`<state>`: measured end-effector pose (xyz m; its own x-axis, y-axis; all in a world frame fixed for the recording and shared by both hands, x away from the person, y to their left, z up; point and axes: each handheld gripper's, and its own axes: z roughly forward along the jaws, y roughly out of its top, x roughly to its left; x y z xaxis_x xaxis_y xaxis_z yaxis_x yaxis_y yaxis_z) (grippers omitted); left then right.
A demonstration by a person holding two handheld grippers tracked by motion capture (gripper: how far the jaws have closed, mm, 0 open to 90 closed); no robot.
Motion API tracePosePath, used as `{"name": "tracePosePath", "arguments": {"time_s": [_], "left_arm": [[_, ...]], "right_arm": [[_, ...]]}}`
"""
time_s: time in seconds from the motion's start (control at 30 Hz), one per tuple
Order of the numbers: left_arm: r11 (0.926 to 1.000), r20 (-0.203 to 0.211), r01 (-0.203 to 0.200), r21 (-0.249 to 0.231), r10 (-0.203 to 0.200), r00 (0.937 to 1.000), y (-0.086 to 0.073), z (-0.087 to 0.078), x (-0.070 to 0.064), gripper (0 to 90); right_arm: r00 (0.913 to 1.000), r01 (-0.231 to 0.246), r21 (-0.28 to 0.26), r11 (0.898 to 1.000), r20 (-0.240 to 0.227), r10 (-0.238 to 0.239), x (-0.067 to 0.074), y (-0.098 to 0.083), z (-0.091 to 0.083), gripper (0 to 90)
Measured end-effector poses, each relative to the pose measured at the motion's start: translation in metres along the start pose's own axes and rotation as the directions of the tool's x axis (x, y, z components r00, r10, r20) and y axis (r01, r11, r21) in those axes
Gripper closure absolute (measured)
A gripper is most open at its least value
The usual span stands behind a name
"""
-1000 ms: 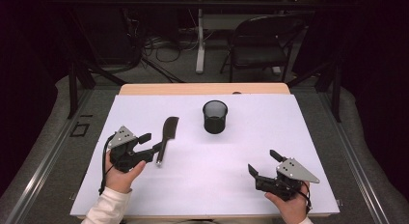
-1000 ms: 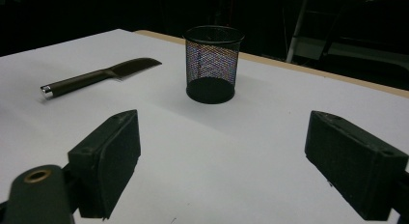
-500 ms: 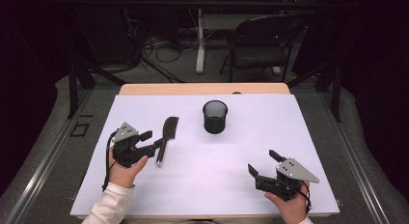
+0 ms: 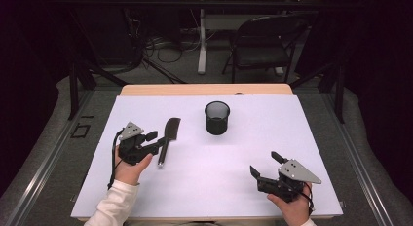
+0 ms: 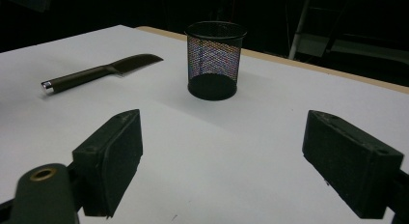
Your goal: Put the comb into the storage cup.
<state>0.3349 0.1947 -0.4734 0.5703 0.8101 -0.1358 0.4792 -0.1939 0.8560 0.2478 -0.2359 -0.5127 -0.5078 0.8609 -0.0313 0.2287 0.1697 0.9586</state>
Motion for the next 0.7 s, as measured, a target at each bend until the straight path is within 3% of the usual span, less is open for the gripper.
{"name": "tracePosePath", "arguments": {"time_s": [0.7], "left_arm": [[0.9947, -0.028, 0.036, 0.096, -0.034, 0.9991, -0.022, 0.020, 0.005, 76.1]], "right_arm": [[1.0000, 0.002, 0.004, 1.000, -0.004, -0.002, 0.000, -0.001, 0.001, 14.3]]}}
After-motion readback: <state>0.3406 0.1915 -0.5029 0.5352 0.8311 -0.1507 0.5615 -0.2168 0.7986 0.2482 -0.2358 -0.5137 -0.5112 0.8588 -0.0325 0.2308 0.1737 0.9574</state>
